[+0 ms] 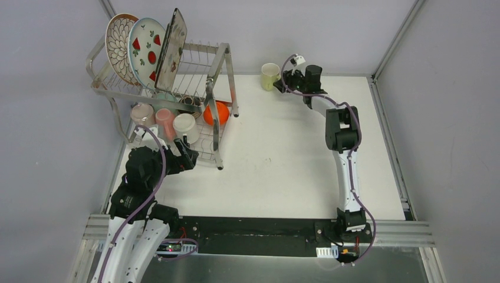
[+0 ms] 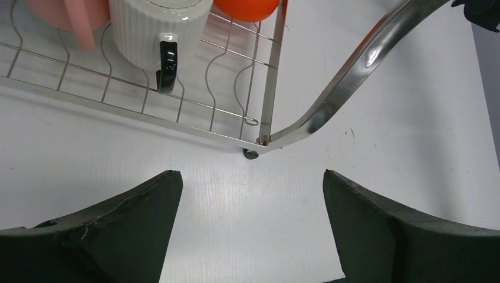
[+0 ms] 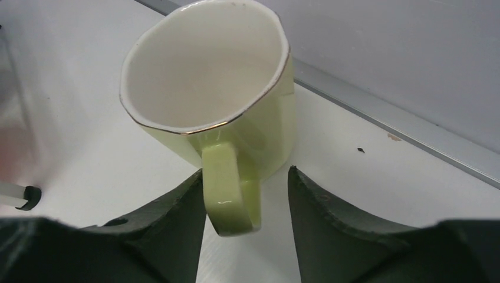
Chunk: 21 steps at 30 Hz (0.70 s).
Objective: Load the mixed dishes into the dish rack
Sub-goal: Move the cup to the center of the board.
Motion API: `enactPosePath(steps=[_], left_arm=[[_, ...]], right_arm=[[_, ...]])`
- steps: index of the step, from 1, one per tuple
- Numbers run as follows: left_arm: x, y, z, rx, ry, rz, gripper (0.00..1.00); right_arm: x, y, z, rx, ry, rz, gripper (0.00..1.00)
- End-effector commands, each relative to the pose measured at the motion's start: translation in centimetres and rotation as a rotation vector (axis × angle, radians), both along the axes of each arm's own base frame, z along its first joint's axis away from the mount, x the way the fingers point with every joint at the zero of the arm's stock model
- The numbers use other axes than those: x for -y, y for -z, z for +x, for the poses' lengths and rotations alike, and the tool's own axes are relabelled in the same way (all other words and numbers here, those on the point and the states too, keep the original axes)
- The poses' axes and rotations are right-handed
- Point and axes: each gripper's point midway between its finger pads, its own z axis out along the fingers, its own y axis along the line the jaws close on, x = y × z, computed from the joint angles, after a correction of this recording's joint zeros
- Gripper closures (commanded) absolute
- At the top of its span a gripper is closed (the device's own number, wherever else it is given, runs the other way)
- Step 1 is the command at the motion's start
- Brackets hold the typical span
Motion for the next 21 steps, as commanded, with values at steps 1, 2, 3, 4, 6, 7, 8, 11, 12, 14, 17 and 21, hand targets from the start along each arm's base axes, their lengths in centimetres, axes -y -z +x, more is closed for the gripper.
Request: enactPosePath(steps=[1, 2, 3, 4, 6, 7, 8, 11, 12, 14, 17, 21], left_arm=[[-1.2, -1.6, 0.1, 0.054, -0.061, 0.009, 0.08], [-1.3, -1.5, 0.1, 0.053, -0.065, 0.009, 0.08], [-1.3, -1.4, 0.1, 0.051, -0.067, 0.008, 0.08], [-1.3, -1.4, 0.2, 0.050, -0.070, 0.007, 0.08], [-1.3, -1.3, 0.2, 0.046, -0.074, 0.003, 0.08], [-1.3, -1.3, 0.2, 0.045, -0.073, 0.001, 0.08], [-1.3, -1.2, 0.2, 0.043, -0.073, 0.000, 0.08], [-1.2, -1.0, 0.1, 0.040, -0.073, -0.008, 0.08], [-1.1, -1.0, 0.1, 0.040, -0.069, -0.012, 0.08], [-0.9, -1.0, 0.0, 0.039, -0.063, -0.024, 0.08], [-0.7, -0.9, 0.0, 0.037, -0.053, -0.028, 0.08], [-0.3, -1.0, -0.2, 0.040, -0.013, -0.009, 0.08]], right_arm=[[-1.6, -3.8, 0.6, 0.145, -0.076, 0.011, 0.52], [-1.7, -4.0, 0.4, 0.147, -0.082, 0.013, 0.56], [-1.7, -4.2, 0.2, 0.147, -0.083, 0.013, 0.62], [-1.7, -4.5, -0.1, 0.151, -0.086, 0.014, 0.67], [-2.0, -5.1, -0.9, 0.159, -0.102, 0.016, 0.78], [-2.0, -5.4, -1.5, 0.160, -0.110, 0.016, 0.81], [-2.0, -5.8, -2.2, 0.162, -0.118, 0.015, 0.84], [-1.7, -6.6, -3.9, 0.164, -0.121, 0.013, 0.90], [-1.6, -7.1, -4.6, 0.170, -0.121, 0.016, 0.91], [-1.5, -7.6, -6.2, 0.175, -0.128, 0.023, 0.92], [-1.3, -8.2, -8.9, 0.180, -0.129, 0.016, 0.92], [-1.6, -8.3, -13.0, 0.179, -0.142, -0.012, 0.92]])
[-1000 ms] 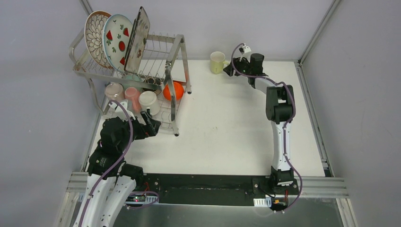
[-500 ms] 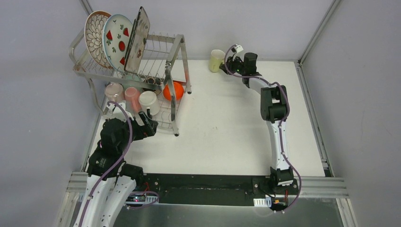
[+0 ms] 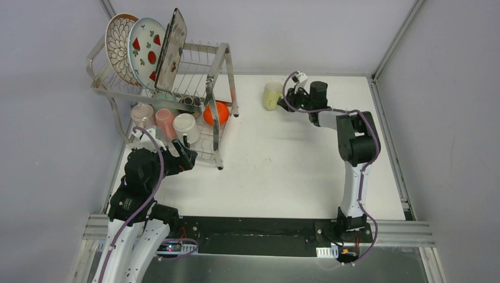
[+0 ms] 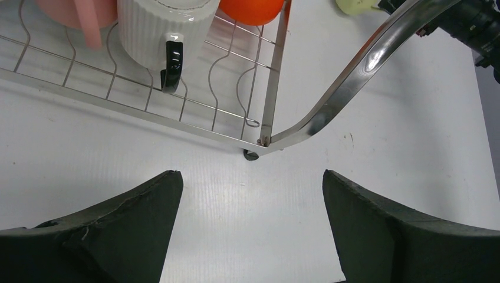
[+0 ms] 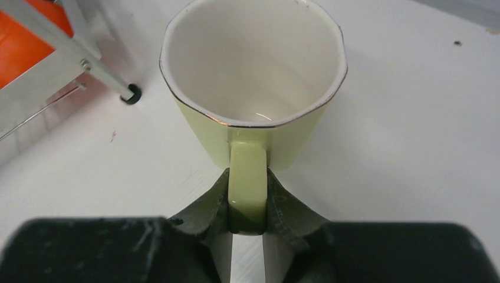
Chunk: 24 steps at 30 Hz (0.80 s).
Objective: Load the mixed dishes into the dish rack
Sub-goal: Move the cup to the center of the board.
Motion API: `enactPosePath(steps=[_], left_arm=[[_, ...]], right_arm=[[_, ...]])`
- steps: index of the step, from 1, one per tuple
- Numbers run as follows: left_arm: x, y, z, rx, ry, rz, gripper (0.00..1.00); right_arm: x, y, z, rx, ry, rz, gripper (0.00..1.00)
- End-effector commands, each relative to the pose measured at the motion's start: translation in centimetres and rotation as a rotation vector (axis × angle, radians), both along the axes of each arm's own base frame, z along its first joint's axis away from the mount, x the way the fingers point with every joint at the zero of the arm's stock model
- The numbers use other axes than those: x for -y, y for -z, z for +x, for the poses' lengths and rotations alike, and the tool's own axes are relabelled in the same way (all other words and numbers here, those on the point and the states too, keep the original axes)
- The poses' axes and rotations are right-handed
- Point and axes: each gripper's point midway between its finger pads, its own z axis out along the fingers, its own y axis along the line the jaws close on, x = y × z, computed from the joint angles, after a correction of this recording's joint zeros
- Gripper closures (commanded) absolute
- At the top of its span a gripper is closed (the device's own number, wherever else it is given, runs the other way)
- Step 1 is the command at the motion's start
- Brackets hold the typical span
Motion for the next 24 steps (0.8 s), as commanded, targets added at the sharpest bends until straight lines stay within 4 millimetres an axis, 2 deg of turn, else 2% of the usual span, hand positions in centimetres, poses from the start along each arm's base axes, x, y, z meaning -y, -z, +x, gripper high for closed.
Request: enactPosePath(steps=[1, 4, 8, 9, 13, 22, 24], left_arm=[[0.2, -0.8, 0.0, 0.028, 0.023, 0.006, 0.08], [0.3, -0.7, 0.0, 0.018, 0.032, 0.011, 0.07], [0.4, -0.4, 0.1, 0.002, 0.031, 0.001, 0.07], [0.4, -0.4, 0.1, 0.001, 0.029, 0.000, 0.07], [0.5, -0.5, 0.1, 0.007, 0.028, -0.012, 0.08], [0.8, -0.7, -0.1, 0.022, 0.045, -0.024, 0.08], [0.8, -0.7, -0.1, 0.024, 0.043, -0.023, 0.08]], right_arm=[[-1.7, -8.1, -3.7, 0.233, -0.066, 0.015, 0.92], [-2.3, -7.9, -7.3, 0.246, -0.082, -0.030, 0.93], [-2.7, -6.7, -12.3, 0.229, -0.090, -0.094, 0.93], [-2.7, -7.6, -13.4, 0.239, -0.082, -0.089, 0.93], [-3.5, -7.6, -18.0, 0.202, -0.086, -0.072, 0.94], [-4.1, -7.0, -25.4, 0.164, -0.103, -0.053, 0.95], [-4.0, -6.2, -26.7, 0.161, -0.103, -0.072, 0.95]])
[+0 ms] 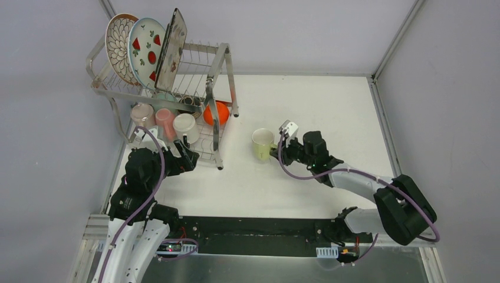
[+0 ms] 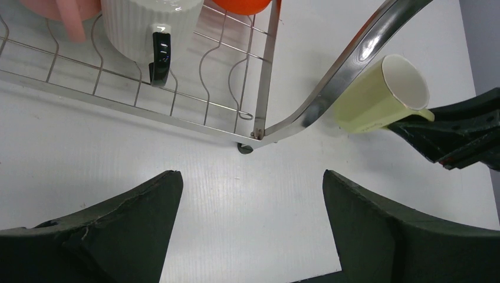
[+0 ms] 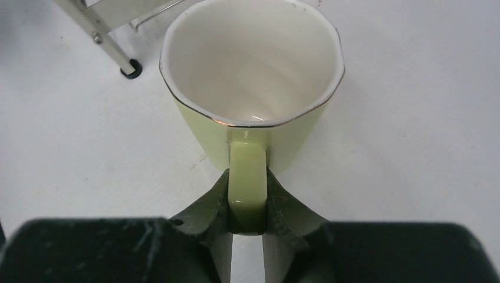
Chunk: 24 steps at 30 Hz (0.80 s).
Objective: Load the mixed dishes into the dish rack
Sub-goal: Move the cup to the center of the board.
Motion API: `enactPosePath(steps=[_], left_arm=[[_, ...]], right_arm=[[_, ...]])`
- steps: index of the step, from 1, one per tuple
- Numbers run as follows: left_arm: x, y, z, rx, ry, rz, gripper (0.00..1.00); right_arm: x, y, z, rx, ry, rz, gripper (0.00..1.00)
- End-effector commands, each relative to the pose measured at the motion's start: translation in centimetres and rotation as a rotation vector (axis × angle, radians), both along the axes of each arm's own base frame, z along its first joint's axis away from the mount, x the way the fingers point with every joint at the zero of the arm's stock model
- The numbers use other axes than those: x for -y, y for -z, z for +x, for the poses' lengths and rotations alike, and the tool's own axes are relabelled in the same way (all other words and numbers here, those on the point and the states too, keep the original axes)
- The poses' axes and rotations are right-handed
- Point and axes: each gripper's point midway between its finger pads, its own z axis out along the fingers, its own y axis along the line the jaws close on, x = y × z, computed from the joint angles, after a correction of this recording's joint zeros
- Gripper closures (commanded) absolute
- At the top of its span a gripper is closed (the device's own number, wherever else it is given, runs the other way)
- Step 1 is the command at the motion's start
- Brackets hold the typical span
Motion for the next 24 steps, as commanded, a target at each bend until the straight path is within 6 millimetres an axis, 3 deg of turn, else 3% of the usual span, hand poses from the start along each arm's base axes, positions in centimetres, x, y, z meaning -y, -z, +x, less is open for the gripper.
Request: enactPosePath(steps=[1, 6, 14, 19, 24], left_arm=[[0.0, -1.0, 0.1, 0.042, 0.003, -0.015, 0.08], [0.0, -0.9, 0.2, 0.036, 0.001, -0.013, 0.09], [-0.1, -0.9, 0.2, 0.041, -0.002, -0.005, 0.09], [-0.1, -0.9, 0.2, 0.043, -0.004, -0.006, 0.09], [-0.1, -1.0, 0.1, 0.048, 0.003, -0.005, 0.09]], right_arm=[[-0.5, -3.3, -1.0, 0.130, 0.029, 0.067, 0.95], [0.0, -1.5, -3.5, 0.086, 0.051, 0.052, 0.90], [2.1, -0.4, -6.7, -0.070, 0.120, 0.004, 0.63], [3.0, -2.6, -7.5, -0.109, 0.162, 0.027, 0.49], [3.3, -5.6, -7.7, -0.111, 0.174, 0.044, 0.40]])
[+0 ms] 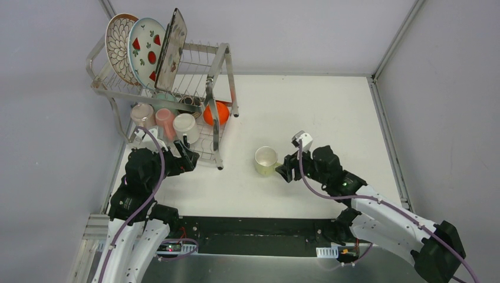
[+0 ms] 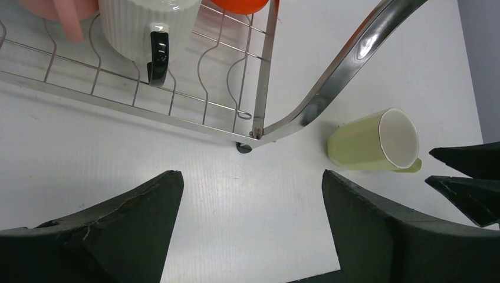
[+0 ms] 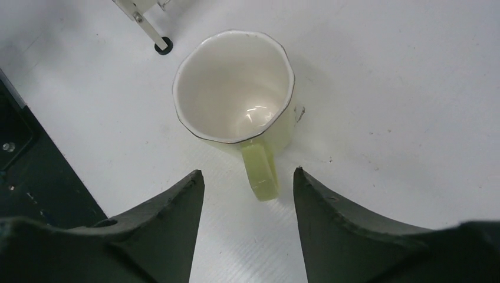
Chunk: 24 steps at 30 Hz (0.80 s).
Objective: Load the mixed dishes into the dish rack
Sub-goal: Move the cup to the center of the board, then pick up the cup at the center of the board.
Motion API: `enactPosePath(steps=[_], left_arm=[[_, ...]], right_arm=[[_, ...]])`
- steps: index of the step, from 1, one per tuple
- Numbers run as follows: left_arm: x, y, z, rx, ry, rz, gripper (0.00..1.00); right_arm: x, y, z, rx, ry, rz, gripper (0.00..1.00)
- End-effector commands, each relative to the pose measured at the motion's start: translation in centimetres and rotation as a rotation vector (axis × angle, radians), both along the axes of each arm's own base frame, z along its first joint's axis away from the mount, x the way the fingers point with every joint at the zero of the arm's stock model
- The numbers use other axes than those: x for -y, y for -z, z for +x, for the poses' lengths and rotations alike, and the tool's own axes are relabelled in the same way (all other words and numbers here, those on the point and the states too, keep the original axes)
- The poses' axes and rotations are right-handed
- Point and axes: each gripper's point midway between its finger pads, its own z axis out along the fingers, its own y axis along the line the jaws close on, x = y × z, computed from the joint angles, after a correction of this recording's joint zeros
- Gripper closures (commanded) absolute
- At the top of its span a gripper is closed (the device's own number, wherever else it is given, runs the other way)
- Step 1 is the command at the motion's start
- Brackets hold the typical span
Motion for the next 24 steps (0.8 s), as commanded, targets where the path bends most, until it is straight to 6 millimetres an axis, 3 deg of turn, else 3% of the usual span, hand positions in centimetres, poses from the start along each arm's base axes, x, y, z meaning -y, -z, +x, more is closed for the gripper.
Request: enactPosePath(steps=[1, 5, 12, 19, 24], left_arm=[[-0.2, -0.9, 0.2, 0.044, -0.004, -0.002, 0.09], [-0.1, -1.0, 0.1, 0.046, 0.000, -0.004, 0.09], [0.0, -1.0, 0.1, 0.047, 0.011, 0.000, 0.09], [0.2, -1.0, 0.1, 0.046, 0.014, -0.009, 0.09], [0.1, -1.1, 0.0, 0.054, 0.012, -0.007, 0.09]], right_arm=[[-0.1, -4.4, 0.4, 0.009, 0.036, 0.040, 0.38], [-0.2, -5.7, 1.1, 0.016, 0.039, -0.008, 0.31], [0.2, -5.7, 3.3, -0.004, 0.021, -0.239, 0.28], [-2.1, -4.4, 3.8, -0.072, -0.127, -0.289, 0.33], [-2.9, -3.3, 5.5, -0.069, -0.134, -0.331, 0.40]])
